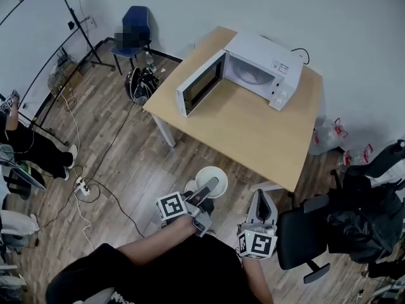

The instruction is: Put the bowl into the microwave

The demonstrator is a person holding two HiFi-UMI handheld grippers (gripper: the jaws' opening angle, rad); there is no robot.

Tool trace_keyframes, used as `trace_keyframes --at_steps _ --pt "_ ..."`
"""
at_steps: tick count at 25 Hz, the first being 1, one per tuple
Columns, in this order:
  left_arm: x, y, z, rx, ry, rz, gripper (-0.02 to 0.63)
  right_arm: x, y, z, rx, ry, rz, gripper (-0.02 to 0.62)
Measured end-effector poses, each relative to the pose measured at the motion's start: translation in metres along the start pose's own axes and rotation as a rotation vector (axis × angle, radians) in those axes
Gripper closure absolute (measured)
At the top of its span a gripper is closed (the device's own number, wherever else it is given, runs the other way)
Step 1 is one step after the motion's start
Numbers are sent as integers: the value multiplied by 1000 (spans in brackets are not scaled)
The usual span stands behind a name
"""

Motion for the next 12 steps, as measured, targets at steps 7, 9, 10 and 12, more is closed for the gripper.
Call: trace_keyframes --at_steps 7,9,10,12 --pt "66 58 -10 -32 16 -39 377 81 -5 0 -3 -33 -48 535" --pt "80 74 -11 -18 39 -70 377 100 -2 1 23 -75 -51 535" --pt "87 82 -11 -7 42 -92 377 109 -1 2 34 -101 -50 535" --pt "102 95 -9 0 39 -125 377 127 0 6 36 -144 -57 535"
Point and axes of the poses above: the fingertips, and each gripper's own axes: x forward along the fingers, z to its right, y out of its top, the point moved 7 cm from there along -x, backward along the fingers, and after that the axes turned 10 degrees about z, right-handed, at the moved point
